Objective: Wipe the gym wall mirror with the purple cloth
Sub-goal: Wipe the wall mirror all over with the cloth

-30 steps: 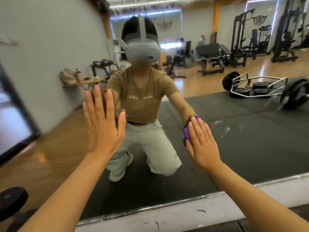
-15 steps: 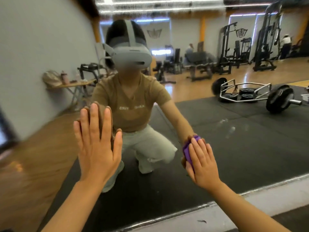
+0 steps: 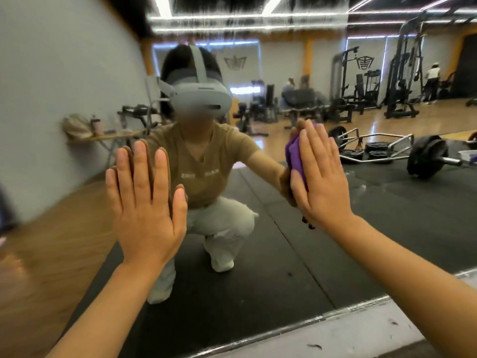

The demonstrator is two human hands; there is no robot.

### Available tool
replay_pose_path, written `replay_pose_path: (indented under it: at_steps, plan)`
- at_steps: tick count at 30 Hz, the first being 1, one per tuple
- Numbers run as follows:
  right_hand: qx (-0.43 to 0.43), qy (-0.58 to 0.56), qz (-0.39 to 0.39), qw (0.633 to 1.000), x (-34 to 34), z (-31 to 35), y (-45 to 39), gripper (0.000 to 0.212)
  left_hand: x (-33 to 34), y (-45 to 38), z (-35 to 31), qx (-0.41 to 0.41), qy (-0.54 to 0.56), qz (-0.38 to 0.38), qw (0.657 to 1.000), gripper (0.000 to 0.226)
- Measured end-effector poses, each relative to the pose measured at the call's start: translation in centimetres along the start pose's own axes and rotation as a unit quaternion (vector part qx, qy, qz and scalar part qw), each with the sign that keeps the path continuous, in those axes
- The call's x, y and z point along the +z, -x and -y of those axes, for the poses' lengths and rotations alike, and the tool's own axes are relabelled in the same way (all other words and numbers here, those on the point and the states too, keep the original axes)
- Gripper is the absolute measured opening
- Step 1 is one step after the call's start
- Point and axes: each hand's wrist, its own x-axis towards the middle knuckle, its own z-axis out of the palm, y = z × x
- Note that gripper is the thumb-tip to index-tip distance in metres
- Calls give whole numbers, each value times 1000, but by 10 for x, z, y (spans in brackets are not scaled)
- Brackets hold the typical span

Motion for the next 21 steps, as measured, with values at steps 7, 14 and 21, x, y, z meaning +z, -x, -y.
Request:
replay_pose_path:
  at_steps: [7,14,21]
  plan:
    - [46,-4,-74,996,28,26,49,59,3,2,2,13,-10,-20,1000,59]
    - [-8,45,50,998,40,46,184,60,7,1,0,11,0,-31,999,60]
    - [16,20,23,999,31,43,112,60,6,2,2,5,6,-30,1000,58]
